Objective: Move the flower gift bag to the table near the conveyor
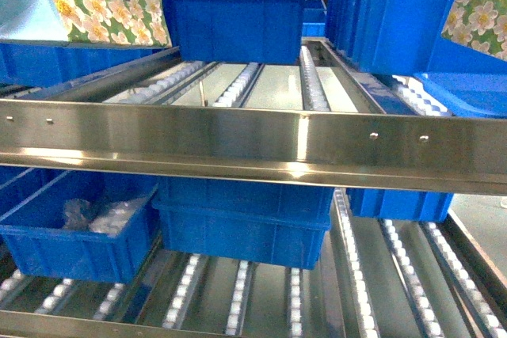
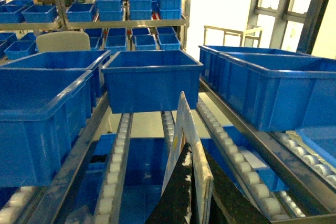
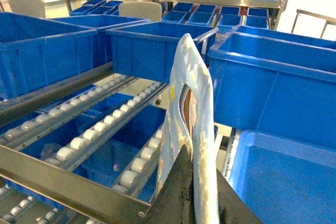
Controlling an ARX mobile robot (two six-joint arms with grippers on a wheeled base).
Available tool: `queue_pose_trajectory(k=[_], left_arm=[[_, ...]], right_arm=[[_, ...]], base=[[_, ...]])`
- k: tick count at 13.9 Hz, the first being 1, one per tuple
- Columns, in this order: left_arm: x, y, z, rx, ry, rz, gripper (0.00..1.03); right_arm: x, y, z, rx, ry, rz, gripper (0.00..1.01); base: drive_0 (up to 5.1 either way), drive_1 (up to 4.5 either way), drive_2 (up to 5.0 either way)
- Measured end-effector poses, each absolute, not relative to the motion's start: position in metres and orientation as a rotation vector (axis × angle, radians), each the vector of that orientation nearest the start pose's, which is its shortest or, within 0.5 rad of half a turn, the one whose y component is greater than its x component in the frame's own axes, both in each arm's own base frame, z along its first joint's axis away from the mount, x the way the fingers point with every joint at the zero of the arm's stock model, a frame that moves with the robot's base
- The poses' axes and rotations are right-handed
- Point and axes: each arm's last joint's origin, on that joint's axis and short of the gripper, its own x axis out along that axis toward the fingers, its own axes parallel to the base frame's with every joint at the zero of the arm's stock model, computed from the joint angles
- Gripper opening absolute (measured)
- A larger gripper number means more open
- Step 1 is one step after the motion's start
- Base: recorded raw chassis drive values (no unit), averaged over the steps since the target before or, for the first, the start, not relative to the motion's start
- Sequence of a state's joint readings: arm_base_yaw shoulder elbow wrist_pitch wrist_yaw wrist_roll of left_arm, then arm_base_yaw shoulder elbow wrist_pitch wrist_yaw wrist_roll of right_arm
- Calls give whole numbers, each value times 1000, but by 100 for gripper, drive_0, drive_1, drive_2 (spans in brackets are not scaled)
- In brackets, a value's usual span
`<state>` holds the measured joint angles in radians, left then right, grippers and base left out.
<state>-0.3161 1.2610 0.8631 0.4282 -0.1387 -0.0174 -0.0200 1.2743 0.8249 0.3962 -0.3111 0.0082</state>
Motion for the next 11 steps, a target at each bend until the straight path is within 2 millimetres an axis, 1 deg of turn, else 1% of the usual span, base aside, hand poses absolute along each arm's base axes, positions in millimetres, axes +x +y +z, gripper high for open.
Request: queue_pose_trajectory(k=[2,11], left_arm=[[272,-85,318,-24,-28,-182,2],[272,-85,318,-24,-28,-180,2]], right_arm=[[285,3,298,17,56,290,2],[285,3,298,18,60,290,2]], base=[[-483,161,337],[-488,248,248]])
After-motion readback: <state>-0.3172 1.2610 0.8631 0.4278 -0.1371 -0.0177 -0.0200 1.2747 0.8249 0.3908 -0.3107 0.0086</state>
